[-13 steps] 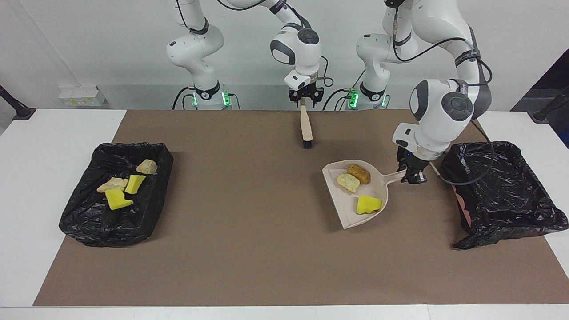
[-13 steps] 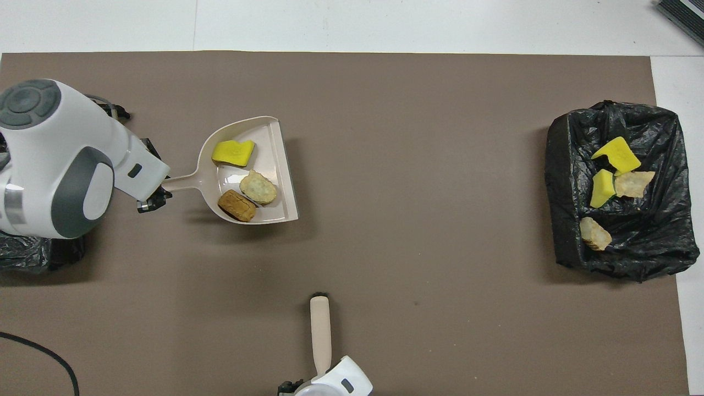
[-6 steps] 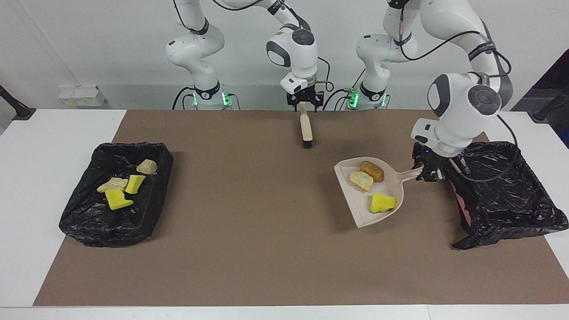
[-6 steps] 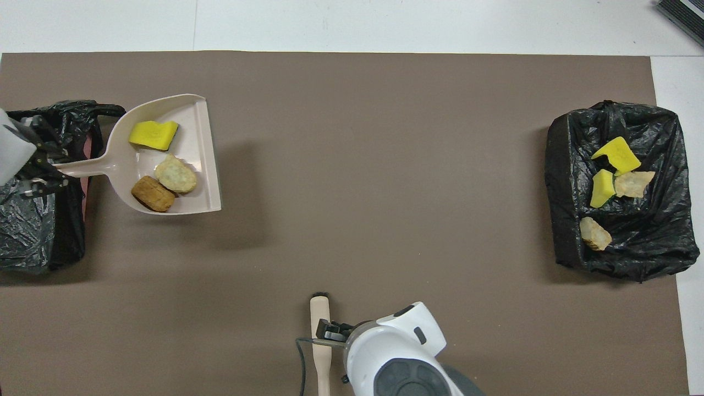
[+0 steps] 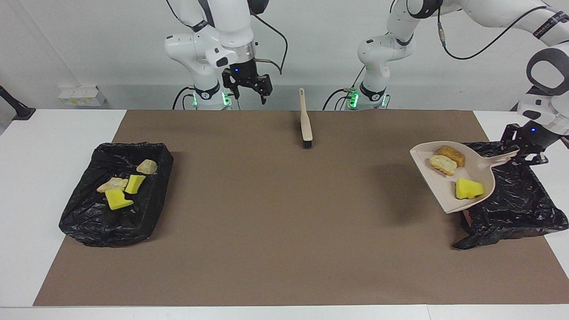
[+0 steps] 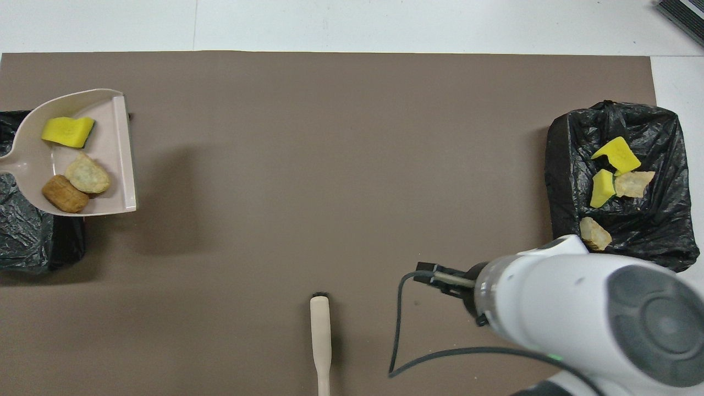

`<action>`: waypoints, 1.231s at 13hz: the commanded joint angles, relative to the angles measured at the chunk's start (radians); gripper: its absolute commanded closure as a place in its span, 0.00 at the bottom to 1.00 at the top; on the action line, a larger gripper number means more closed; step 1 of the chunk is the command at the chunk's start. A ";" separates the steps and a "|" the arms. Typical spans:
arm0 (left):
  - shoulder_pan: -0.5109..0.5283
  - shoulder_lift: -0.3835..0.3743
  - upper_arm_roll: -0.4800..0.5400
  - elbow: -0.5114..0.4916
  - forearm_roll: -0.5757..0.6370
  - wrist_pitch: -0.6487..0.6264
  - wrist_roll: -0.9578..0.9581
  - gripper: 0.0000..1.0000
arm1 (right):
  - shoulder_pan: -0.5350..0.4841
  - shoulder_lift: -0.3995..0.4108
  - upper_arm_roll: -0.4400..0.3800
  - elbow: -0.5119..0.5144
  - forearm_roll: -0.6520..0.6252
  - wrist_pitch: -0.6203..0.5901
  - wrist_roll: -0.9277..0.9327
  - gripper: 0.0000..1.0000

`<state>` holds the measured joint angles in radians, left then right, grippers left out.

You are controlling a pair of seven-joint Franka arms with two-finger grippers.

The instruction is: Sweep and dump trash in bin

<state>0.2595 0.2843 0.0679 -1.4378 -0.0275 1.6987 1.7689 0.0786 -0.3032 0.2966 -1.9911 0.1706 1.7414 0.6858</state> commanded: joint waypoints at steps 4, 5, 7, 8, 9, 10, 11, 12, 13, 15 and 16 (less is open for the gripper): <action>0.093 0.105 -0.011 0.238 0.126 -0.036 0.061 1.00 | -0.175 0.154 0.010 0.308 -0.110 -0.174 -0.259 0.00; 0.086 0.104 -0.014 0.240 0.206 -0.004 0.073 1.00 | -0.175 0.180 0.012 0.349 -0.155 -0.201 -0.293 0.00; 0.076 0.092 -0.017 0.203 0.392 0.074 0.067 1.00 | -0.201 0.232 0.000 0.429 -0.175 -0.258 -0.315 0.00; 0.069 0.084 -0.016 0.168 0.453 0.132 0.064 1.00 | -0.213 0.242 -0.002 0.452 -0.175 -0.269 -0.316 0.00; 0.066 0.078 -0.016 0.146 0.512 0.185 0.064 1.00 | -0.220 0.243 -0.004 0.456 -0.175 -0.269 -0.316 0.00; 0.061 0.084 -0.016 0.125 0.603 0.215 0.061 1.00 | -0.226 0.243 -0.004 0.456 -0.175 -0.269 -0.316 0.00; 0.047 0.084 -0.017 0.103 0.676 0.243 0.031 1.00 | -0.227 0.243 -0.005 0.454 -0.174 -0.264 -0.316 0.00; 0.040 0.075 -0.014 0.068 0.713 0.263 -0.008 1.00 | -0.227 0.243 -0.005 0.454 -0.174 -0.263 -0.316 0.00; 0.020 0.055 -0.014 0.042 0.760 0.263 -0.035 1.00 | -0.227 0.243 -0.011 0.454 -0.172 -0.255 -0.319 0.00; -0.005 0.010 -0.016 -0.037 0.889 0.277 -0.060 1.00 | -0.208 0.248 -0.039 0.453 -0.171 -0.250 -0.341 0.00; -0.028 -0.014 -0.016 -0.080 0.959 0.291 -0.093 1.00 | -0.203 0.251 -0.059 0.453 -0.172 -0.247 -0.342 0.00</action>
<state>0.2725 0.3616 0.0398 -1.3917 0.8277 1.9507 1.7292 -0.1349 -0.0703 0.2655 -1.5606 0.0123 1.4986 0.3821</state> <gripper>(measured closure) 0.683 0.000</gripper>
